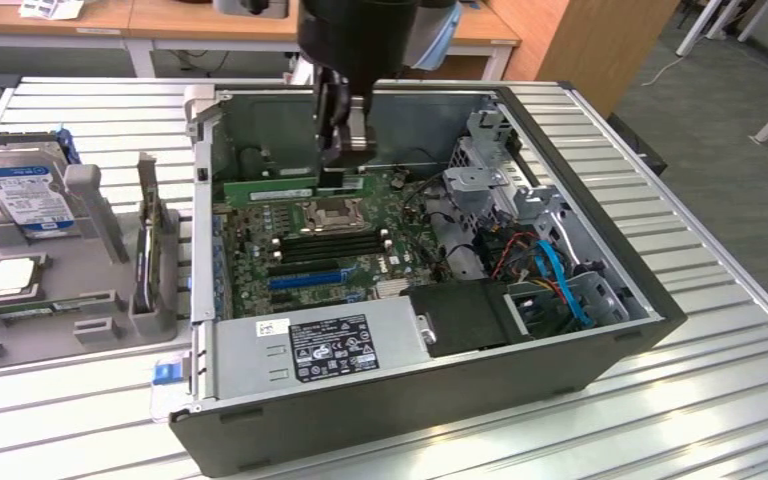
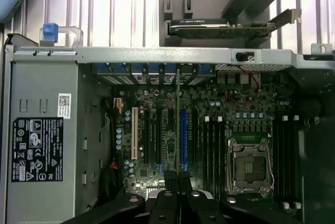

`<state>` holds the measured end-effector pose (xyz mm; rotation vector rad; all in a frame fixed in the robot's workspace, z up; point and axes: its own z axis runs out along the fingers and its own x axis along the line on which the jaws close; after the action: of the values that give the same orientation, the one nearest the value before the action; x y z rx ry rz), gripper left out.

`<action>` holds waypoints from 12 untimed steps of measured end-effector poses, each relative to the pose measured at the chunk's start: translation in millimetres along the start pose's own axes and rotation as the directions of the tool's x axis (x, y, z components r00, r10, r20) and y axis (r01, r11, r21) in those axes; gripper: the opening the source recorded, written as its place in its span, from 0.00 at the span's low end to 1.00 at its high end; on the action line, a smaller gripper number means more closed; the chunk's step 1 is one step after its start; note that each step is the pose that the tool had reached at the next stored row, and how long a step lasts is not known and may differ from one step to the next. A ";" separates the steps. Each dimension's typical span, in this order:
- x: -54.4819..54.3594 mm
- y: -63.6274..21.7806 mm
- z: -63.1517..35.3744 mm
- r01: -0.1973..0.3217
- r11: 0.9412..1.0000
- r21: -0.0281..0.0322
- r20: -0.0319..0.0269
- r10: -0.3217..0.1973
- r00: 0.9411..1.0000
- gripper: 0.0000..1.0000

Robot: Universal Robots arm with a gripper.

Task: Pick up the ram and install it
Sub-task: 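Pick up the ram and move it above insertion slot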

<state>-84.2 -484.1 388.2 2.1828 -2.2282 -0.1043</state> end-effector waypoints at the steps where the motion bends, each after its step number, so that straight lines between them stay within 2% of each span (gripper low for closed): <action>1: -0.1 -2.9 -0.2 0.000 1.000 0.000 0.000 0.000 1.000 0.12; 12: -0.7 -34.4 -2.2 0.000 1.000 -0.001 0.000 0.000 1.000 0.12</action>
<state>-49.7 -484.2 388.2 2.1823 -2.2278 -0.1050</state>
